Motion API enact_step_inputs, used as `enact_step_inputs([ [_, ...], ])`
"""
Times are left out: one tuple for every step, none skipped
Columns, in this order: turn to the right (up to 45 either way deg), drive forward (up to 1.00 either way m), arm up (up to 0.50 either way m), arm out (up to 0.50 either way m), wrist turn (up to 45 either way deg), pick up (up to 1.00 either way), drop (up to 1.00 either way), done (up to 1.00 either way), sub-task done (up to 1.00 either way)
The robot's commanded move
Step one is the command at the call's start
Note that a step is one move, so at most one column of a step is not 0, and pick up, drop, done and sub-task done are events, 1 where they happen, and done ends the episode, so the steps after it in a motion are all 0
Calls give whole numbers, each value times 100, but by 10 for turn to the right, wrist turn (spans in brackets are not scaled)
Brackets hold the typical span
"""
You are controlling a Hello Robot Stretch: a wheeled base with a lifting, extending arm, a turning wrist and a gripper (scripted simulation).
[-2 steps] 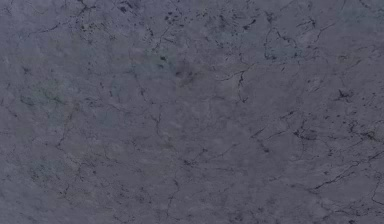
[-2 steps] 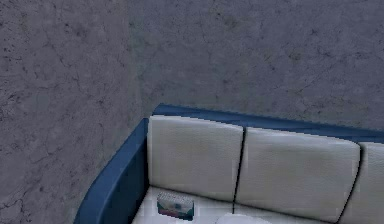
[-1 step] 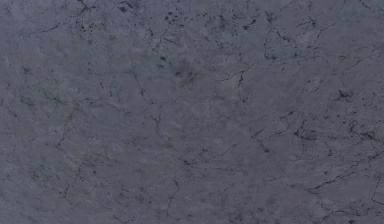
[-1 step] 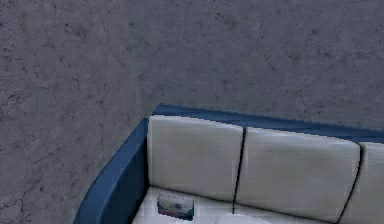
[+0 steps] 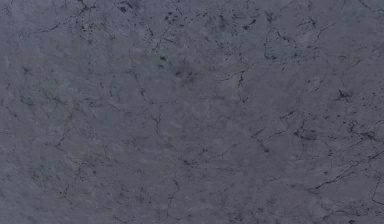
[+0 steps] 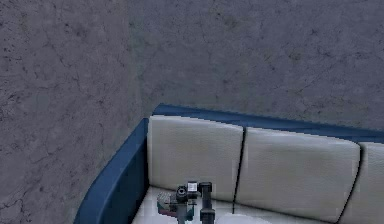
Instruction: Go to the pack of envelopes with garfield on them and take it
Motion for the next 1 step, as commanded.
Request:
enact_step_inputs([
  [0,0,0,0,450,0,0,0,0],
])
